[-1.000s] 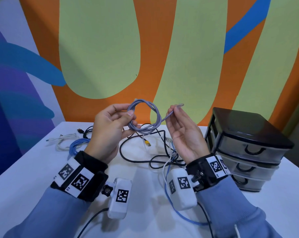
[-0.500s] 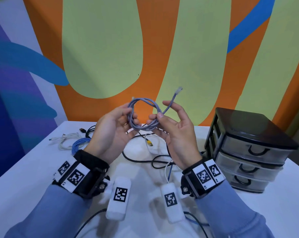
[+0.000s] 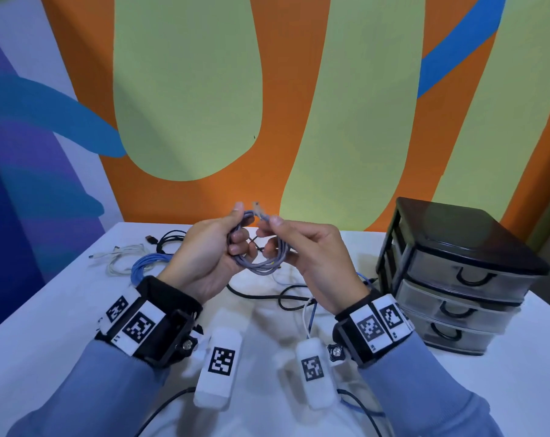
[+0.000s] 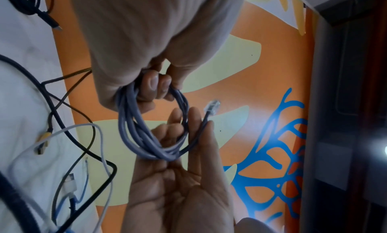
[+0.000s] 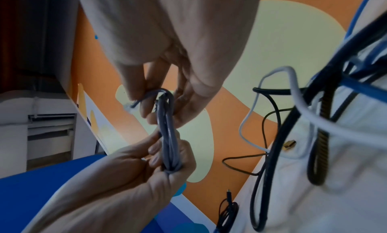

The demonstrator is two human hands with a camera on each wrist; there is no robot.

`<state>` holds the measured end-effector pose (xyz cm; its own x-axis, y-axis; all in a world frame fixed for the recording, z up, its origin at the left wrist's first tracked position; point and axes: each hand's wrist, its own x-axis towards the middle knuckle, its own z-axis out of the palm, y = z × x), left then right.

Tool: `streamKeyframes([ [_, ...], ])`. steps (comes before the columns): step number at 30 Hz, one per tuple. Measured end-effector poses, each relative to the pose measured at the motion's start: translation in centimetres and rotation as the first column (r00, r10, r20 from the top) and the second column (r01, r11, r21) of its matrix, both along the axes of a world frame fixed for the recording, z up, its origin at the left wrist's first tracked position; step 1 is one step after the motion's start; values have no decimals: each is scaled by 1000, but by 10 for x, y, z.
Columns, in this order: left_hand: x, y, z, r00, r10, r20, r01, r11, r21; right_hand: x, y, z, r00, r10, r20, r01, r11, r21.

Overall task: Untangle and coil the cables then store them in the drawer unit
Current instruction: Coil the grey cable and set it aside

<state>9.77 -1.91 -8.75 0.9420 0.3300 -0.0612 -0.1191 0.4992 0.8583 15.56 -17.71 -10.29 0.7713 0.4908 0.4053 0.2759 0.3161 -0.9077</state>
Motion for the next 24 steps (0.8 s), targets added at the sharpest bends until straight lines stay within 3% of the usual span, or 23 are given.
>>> streamKeyframes([
  [7,-3,-13,6,993,40,115,-56,989,136,4,-3,2,974,-190,124,187,982,36],
  [11,-3,-22,3,983,30,182,-81,957,279,8,-3,-2,869,-357,343,414,904,-108],
  [13,-4,-22,1,981,17,192,-85,932,351,11,-3,-5,846,-390,363,455,884,-111],
  [15,-5,-19,2,979,24,201,-101,918,383,12,-4,-2,931,-303,202,319,946,-51],
  [17,-5,-14,2,977,46,207,-128,906,403,13,-8,4,994,-61,-88,68,995,78],
  [19,-6,-9,2,976,54,210,-144,887,439,14,-15,10,931,180,-319,-121,973,195],
  [21,-8,-7,3,979,29,202,-126,865,486,17,-17,10,878,277,-391,-201,953,225],
  [24,-10,-11,4,981,-34,193,-73,851,520,21,-15,7,903,212,-373,-173,976,135],
])
